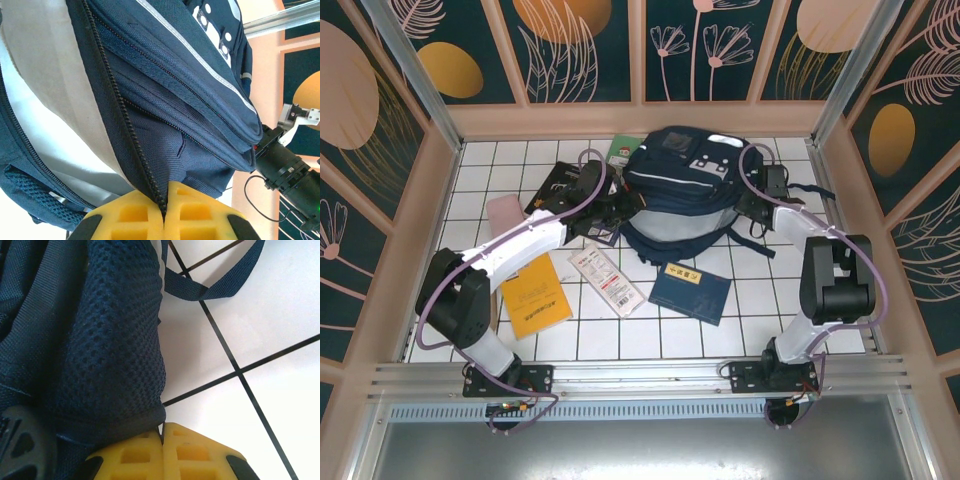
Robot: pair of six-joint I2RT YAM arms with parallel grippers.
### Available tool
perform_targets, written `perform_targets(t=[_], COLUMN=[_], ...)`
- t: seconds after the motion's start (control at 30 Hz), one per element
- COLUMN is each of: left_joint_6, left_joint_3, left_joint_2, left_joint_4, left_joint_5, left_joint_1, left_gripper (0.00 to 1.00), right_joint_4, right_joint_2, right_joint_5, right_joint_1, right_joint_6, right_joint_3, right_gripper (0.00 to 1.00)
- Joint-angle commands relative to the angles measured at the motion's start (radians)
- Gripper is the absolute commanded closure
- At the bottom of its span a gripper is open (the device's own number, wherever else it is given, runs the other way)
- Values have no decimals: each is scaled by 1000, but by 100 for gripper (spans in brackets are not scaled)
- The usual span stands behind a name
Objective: Pack books, pencil case, and school supplies into a backpack
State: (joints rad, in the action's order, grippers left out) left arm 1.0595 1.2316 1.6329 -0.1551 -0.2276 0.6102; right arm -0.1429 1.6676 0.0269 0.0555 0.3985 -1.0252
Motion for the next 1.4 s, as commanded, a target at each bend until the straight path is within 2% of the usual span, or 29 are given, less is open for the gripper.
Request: perform_targets(t=[0.0,0.37,0.47,0.6,0.83,0.9,0.93,1.0,1.07,1.13,1.37], left_joint_6=[-61,-138,-169,-207,-227,-222,-222,-216,-209,-208,-204], left_joint_3=[60,261,347,452,428,411,403,380,344,304,147], left_joint_2=[-25,179,250,330,366,366,365,355,332,304,176], left_joint_4=[-121,-114,-138,-208,-187,-174,-169,-159,-143,-140,-113], left_joint_5=[108,66,66,116,104,94,84,54,38,40,43], left_joint_1=[-71,-70,-70,-72,-77,-77,-77,-77,-76,-77,-77], left_gripper=[100,100,100,100,100,100,95,78,63,51,29], right_joint_4=[0,-107,-127,-105,-69,-69,-72,-87,-113,-137,-163], right_joint_2=[17,-317,-383,-403,-364,-376,-388,-417,-448,-478,-559], right_joint_5=[273,319,274,231,144,135,135,133,133,134,29], right_joint_1=[-152,-155,-157,-154,-126,-97,-77,-40,-4,27,127], right_joint_6=[37,128,140,161,134,132,130,129,131,135,125], right_joint_3=[-35,224,284,352,358,355,352,351,349,349,373], right_gripper=[100,100,100,100,100,83,74,64,57,53,45])
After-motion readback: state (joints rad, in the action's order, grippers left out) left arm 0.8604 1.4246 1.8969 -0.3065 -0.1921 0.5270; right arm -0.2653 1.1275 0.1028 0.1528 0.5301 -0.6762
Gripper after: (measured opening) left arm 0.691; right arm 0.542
